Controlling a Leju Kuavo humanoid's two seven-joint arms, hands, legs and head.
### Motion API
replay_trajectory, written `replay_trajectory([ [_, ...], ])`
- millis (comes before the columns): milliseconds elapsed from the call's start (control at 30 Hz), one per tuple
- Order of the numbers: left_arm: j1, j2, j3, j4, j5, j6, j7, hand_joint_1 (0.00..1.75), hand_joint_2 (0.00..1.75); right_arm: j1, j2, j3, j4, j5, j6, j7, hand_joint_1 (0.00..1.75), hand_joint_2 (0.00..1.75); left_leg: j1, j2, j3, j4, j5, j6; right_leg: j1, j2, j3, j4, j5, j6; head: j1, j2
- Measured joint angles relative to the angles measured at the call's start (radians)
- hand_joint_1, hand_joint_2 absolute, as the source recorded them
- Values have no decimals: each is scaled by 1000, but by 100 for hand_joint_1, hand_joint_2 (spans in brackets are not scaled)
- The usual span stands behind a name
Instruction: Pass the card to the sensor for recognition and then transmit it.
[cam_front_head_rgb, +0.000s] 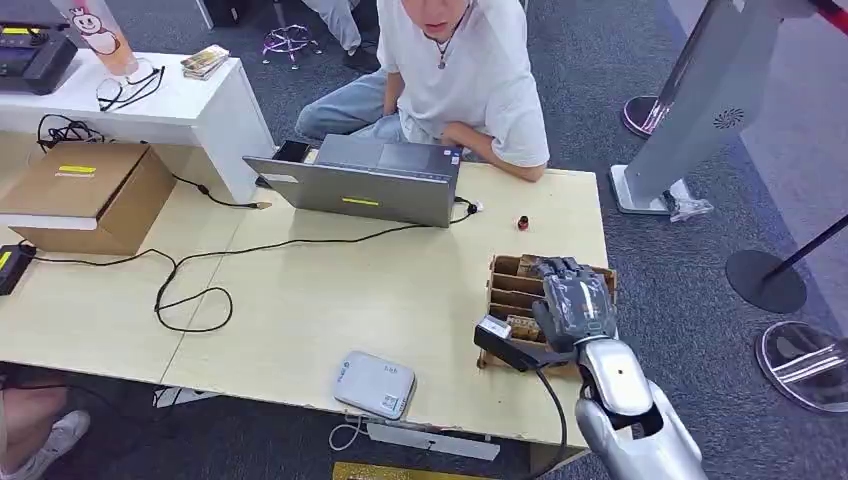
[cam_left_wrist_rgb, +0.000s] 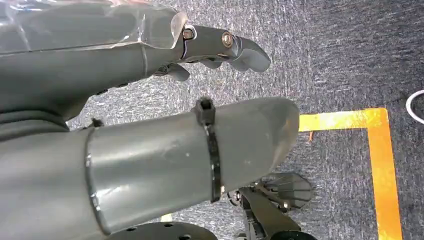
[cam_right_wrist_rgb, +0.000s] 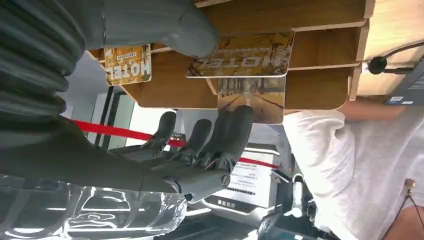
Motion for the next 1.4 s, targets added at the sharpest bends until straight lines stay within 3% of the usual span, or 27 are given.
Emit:
replay_trajectory([
  [633,0,1,0,0,0,-1,1,0,0,3,0,-3,0,0,0,0,73,175,0,0,0,0,0,0,0,0,0,0,0,0,0,0],
  [933,0,0,0,0,0,-1,-3,0,0,4,0,-3,0,0,0,0,84,175,0,0,0,0,0,0,0,0,0,0,0,0,0,0],
  [1400,-1,0,0,0,0,-2,-16,0,0,7,0,-3,6,1,0,0,70,175,0,0,0,0,0,0,0,0,0,0,0,0,0,0],
])
